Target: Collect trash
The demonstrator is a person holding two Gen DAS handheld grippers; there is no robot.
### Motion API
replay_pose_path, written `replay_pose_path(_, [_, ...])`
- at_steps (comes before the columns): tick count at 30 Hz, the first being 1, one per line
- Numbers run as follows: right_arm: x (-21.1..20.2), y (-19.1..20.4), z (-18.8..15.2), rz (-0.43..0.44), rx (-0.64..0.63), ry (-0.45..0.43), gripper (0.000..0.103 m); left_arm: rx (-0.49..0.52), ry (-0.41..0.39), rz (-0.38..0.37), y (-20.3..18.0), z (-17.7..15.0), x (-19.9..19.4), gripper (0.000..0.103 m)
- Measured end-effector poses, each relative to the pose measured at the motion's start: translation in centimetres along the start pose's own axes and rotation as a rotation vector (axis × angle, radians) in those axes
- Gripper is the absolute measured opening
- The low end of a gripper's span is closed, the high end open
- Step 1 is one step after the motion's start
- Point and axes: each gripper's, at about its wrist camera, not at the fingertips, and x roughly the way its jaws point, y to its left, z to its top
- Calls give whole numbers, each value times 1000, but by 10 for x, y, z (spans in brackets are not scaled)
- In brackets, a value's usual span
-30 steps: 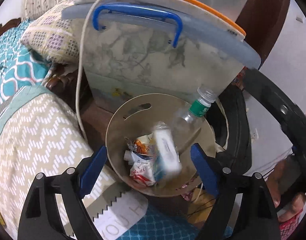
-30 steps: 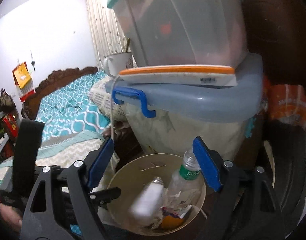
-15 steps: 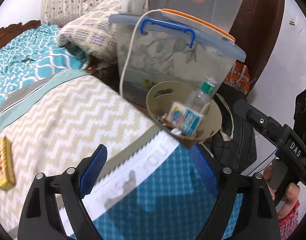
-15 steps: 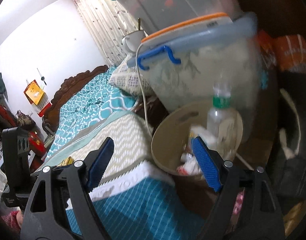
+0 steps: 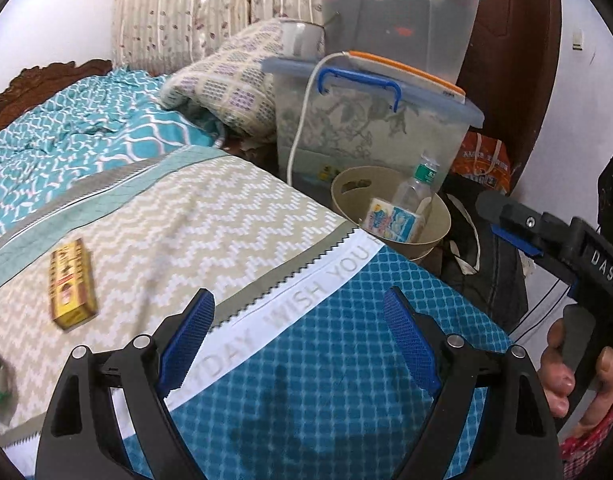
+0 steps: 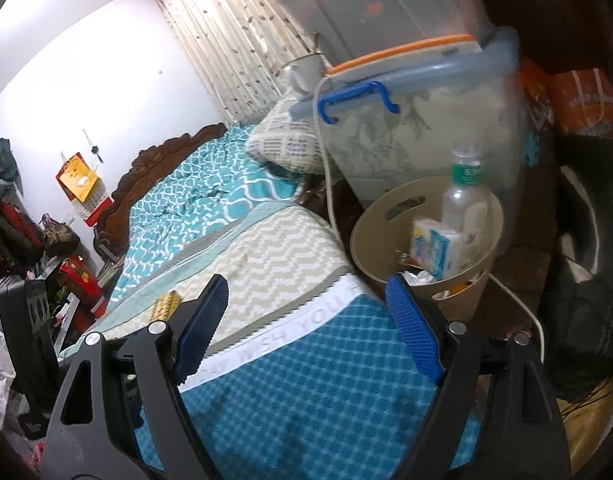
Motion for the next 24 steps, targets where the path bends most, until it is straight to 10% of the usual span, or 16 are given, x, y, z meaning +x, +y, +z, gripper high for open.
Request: replay_pose_path(24, [-53,100,-22,68,-81,-33,83,-100,-131,79,48,-35,-102,94])
